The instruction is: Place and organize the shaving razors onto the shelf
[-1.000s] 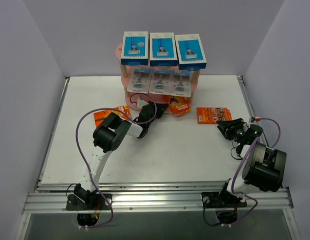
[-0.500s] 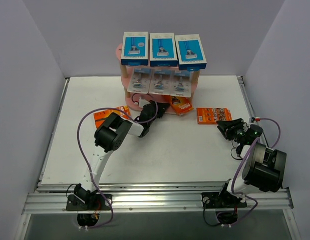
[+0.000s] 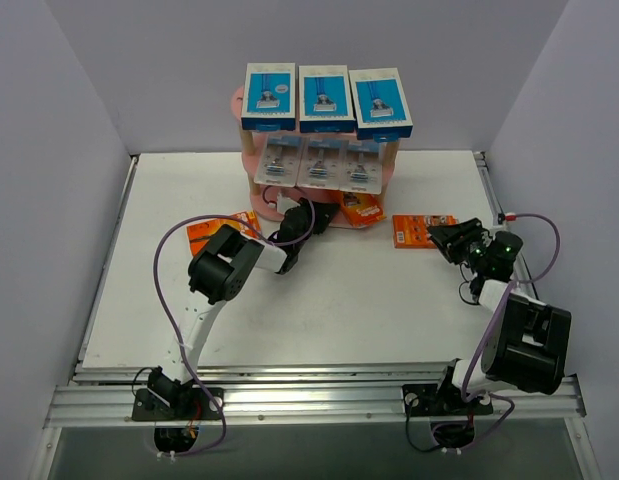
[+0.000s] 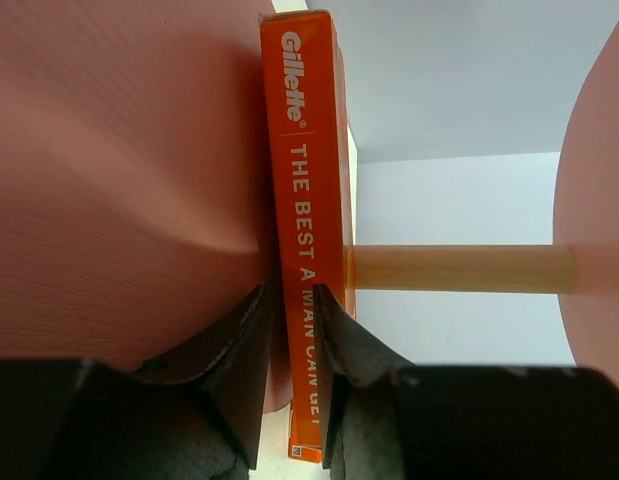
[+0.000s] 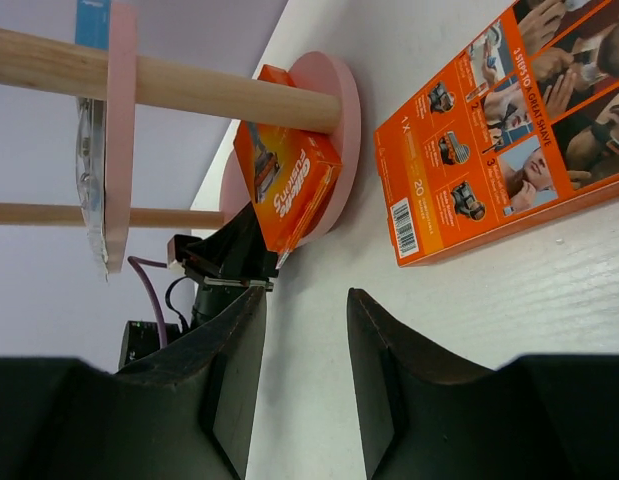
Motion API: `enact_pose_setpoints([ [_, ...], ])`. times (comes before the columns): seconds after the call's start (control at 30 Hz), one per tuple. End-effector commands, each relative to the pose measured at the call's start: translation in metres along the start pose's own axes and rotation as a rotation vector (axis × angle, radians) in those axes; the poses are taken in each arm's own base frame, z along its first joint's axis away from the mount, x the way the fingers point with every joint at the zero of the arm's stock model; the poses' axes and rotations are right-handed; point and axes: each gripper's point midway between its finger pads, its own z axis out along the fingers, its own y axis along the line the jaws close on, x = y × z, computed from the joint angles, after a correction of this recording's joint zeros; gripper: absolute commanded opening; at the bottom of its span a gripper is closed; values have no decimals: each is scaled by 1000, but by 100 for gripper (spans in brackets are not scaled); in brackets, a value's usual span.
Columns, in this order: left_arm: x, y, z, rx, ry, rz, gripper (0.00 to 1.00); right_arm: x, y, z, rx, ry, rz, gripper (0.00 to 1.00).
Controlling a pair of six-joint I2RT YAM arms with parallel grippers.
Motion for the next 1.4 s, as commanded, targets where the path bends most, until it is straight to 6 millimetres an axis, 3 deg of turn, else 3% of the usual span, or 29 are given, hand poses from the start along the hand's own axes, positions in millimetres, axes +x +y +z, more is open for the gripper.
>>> enact_pose_setpoints([
  [0.0,11,-5,4,20,35,23,33,2,9,13,-8,23,-41,34],
  [0.07,11,-4,3,15,36,23,33,11,5,24,4,63,-37,34],
  [0.1,11,-4,3,17,36,21,33,16,14,32,-16,86,-58,34],
  [0.27,12,-4,3,16,42,22,35,29,17,60,-30,152,-69,34],
  [0.43,14,-6,4,20,52,22,36,31,23,79,-29,168,-92,34],
  [0.67,14,-4,4,11,63,24,39,39,15,106,5,208,-98,35],
  [1.13,9,-3,11,11,82,28,41,63,18,137,51,270,-161,36],
  [1.37,9,-1,11,8,94,25,42,67,13,141,66,278,-163,36],
])
